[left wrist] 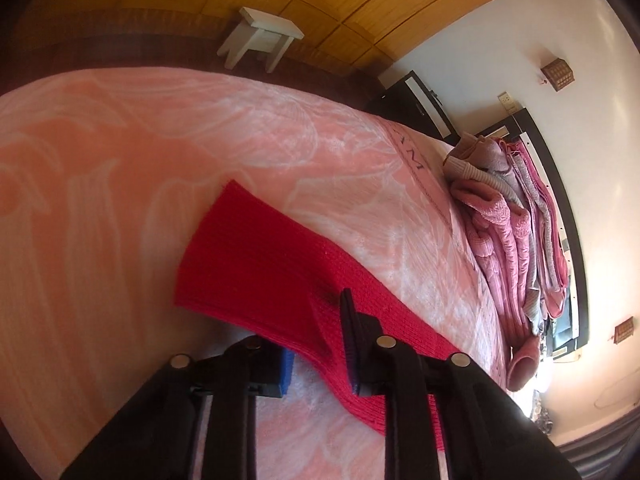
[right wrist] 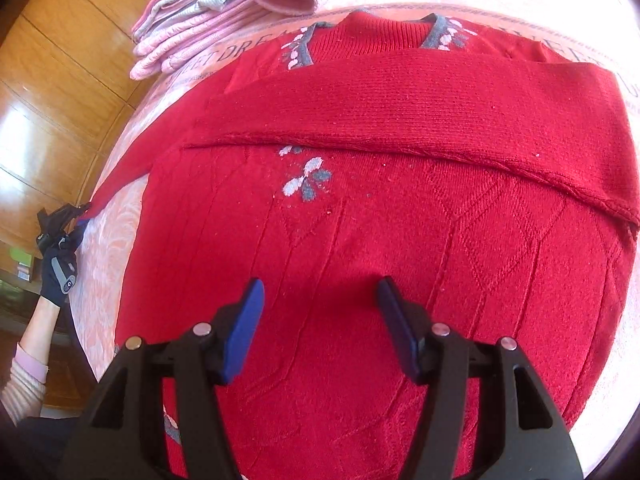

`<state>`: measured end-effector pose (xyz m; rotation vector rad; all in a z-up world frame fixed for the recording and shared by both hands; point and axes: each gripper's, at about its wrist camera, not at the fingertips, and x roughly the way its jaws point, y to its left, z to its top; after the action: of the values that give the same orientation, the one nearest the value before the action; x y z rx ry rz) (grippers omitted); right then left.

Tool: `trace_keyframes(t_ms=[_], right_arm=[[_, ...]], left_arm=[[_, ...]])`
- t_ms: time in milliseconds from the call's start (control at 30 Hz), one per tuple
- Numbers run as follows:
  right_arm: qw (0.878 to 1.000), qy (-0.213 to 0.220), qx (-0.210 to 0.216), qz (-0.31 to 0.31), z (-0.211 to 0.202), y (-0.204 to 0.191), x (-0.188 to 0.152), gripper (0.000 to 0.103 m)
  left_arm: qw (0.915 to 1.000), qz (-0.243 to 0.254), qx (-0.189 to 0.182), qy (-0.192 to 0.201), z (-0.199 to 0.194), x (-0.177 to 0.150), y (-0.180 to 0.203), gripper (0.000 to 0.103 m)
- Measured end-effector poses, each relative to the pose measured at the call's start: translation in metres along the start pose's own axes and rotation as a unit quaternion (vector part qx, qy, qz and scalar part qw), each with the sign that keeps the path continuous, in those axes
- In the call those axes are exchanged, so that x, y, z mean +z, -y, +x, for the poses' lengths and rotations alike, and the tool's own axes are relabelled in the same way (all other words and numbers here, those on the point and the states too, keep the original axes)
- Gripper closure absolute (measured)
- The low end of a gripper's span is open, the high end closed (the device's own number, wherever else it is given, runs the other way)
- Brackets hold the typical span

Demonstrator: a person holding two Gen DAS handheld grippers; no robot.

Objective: Fold small clothes
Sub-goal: 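Grasp the other sleeve cuff with the left tool and lift it, then lay the sleeve with the left tool across the sweater body and release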

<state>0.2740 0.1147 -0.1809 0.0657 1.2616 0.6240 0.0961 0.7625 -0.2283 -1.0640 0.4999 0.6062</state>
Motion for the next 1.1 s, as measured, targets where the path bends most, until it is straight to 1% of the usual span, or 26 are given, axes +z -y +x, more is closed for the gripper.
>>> trace_keyframes(t_ms=[167, 267, 367, 500, 600, 700, 800, 933, 1100], right_arm=[[1.000, 0.003, -0.001, -0.002, 0.000, -0.001, -0.001, 0.043], [1.000, 0.005, 0.003, 0.000, -0.004, 0.000, -0.003, 0.044], [1.000, 0.006, 0.003, -0.004, -0.008, 0.003, -0.007, 0.046], [1.000, 0.013, -0.009, -0.016, -0.017, 0.008, -0.013, 0.046], [1.000, 0.015, -0.006, -0.015, -0.022, 0.015, -0.017, 0.046], [1.000, 0.016, -0.007, -0.015, -0.026, 0.023, -0.023, 0.046], [1.000, 0.019, -0.002, -0.018, -0.031, 0.030, -0.030, 0.046], [1.000, 0.022, 0.003, -0.017, -0.039, 0.038, -0.037, 0.046], [0.999, 0.031, 0.007, -0.006, -0.049, 0.051, -0.044, 0.046]], left_arm=[[0.9998, 0.009, 0.012, 0.013, -0.002, 0.000, 0.004, 0.095], [0.9992, 0.029, 0.011, 0.024, -0.006, -0.005, 0.016, 0.098], [0.9970, 0.072, 0.001, 0.028, -0.011, -0.014, 0.041, 0.098], [0.9906, 0.132, -0.008, 0.035, -0.013, -0.033, 0.085, 0.098], [0.9839, 0.175, -0.027, 0.027, -0.008, -0.055, 0.120, 0.098], [0.9778, 0.205, -0.045, 0.010, 0.000, -0.081, 0.154, 0.098], [0.9690, 0.239, -0.063, -0.008, 0.007, -0.111, 0.189, 0.098], [0.9550, 0.283, -0.082, -0.030, 0.016, -0.152, 0.235, 0.098], [0.9364, 0.332, -0.102, -0.054, 0.022, -0.204, 0.281, 0.098]])
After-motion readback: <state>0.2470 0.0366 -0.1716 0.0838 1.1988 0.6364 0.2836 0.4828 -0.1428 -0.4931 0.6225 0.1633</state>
